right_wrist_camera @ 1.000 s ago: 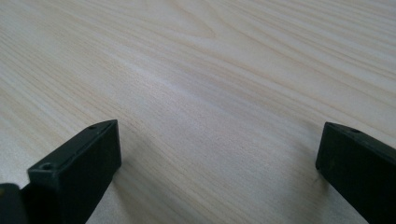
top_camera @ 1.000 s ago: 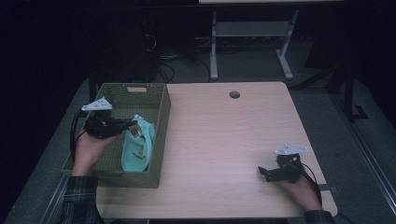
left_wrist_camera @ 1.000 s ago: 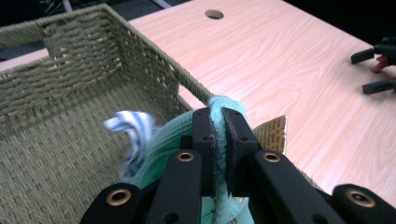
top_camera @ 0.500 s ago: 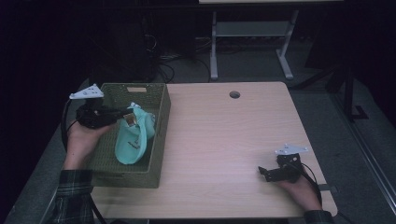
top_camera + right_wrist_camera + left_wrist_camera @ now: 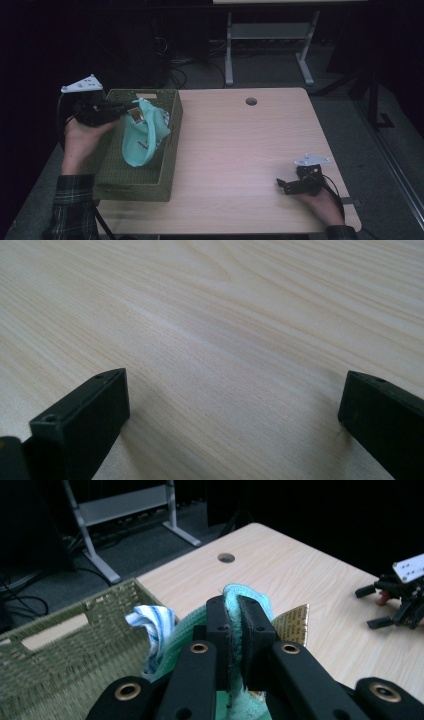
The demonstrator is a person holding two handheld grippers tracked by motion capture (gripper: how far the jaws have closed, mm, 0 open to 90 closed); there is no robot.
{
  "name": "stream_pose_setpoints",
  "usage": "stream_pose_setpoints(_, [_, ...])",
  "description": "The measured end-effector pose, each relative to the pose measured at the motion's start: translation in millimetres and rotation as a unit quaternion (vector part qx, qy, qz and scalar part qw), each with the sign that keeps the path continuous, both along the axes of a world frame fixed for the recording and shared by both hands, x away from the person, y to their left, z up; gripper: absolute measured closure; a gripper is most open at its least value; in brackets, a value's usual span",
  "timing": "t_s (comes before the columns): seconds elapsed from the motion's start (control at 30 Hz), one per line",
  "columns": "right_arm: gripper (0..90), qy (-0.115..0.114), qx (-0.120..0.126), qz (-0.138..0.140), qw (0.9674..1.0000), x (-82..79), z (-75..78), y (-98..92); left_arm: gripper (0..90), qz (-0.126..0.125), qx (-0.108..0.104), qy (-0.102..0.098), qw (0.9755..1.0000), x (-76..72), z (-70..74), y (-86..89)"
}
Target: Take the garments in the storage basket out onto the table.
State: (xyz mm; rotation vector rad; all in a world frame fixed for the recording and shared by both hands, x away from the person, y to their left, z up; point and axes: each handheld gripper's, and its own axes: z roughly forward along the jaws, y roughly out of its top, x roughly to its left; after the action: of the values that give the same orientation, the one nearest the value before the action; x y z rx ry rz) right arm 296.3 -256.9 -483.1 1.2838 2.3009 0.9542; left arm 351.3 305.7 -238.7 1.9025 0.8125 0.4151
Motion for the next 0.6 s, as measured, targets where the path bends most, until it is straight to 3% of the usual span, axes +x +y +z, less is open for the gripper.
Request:
stream_pose_setpoints(0.3, [0.0, -0.002, -0.001, 0.001, 1.0, 0.2, -0.1, -0.2, 84.2, -0.009, -0.013, -0.022, 0.9996, -1.5, 22.5, -5.6])
stream_pose_setpoints(0.6, [0.0, -0.002, -0.001, 0.001, 1.0, 0.3, -0.1, -0.2, 84.2, -0.026, -0.029, -0.044, 0.9983, 2.3, 42.4, -26.3])
